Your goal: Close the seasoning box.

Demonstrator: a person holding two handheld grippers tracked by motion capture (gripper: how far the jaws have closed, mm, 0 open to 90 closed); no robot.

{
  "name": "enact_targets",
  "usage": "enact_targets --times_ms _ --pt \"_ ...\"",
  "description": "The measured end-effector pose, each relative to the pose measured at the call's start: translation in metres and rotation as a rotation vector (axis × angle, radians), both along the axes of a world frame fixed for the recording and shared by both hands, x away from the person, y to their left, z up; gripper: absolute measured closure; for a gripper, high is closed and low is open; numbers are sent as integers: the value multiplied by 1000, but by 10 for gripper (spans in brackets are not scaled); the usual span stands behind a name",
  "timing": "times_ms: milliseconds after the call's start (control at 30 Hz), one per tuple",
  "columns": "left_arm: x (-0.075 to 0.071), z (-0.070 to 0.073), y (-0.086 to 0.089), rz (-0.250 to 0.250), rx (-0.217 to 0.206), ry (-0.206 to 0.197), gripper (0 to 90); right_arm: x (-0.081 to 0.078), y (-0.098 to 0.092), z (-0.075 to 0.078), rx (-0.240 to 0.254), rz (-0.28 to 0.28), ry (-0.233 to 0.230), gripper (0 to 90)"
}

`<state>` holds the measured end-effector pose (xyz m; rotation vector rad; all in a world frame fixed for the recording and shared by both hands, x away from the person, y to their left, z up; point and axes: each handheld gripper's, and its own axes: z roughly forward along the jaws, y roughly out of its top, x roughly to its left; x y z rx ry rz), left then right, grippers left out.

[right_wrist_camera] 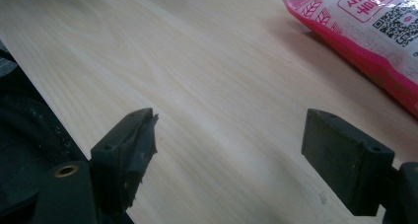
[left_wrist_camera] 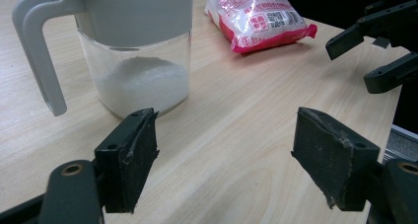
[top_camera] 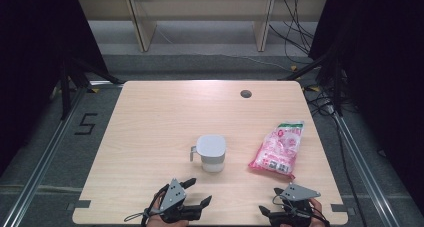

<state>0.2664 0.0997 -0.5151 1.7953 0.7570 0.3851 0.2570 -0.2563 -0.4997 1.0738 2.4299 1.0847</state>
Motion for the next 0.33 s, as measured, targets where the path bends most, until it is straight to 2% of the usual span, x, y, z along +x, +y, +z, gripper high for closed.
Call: enact_targets --times_ms 67,100,200,300,333 --pt "0 0 0 0 0 0 238 0 0 0 1 7 -1 216" --pt "0 -1 0 2 -14 3 238 0 0 0 1 8 1 216" --pt "1 0 2 -1 -1 -2 238 0 0 0 -2 9 0 218" --pt "1 0 4 14 -3 12 238 0 0 0 -4 8 4 219" --pt "4 0 6 1 18 -13 236 0 0 0 -3 5 6 219"
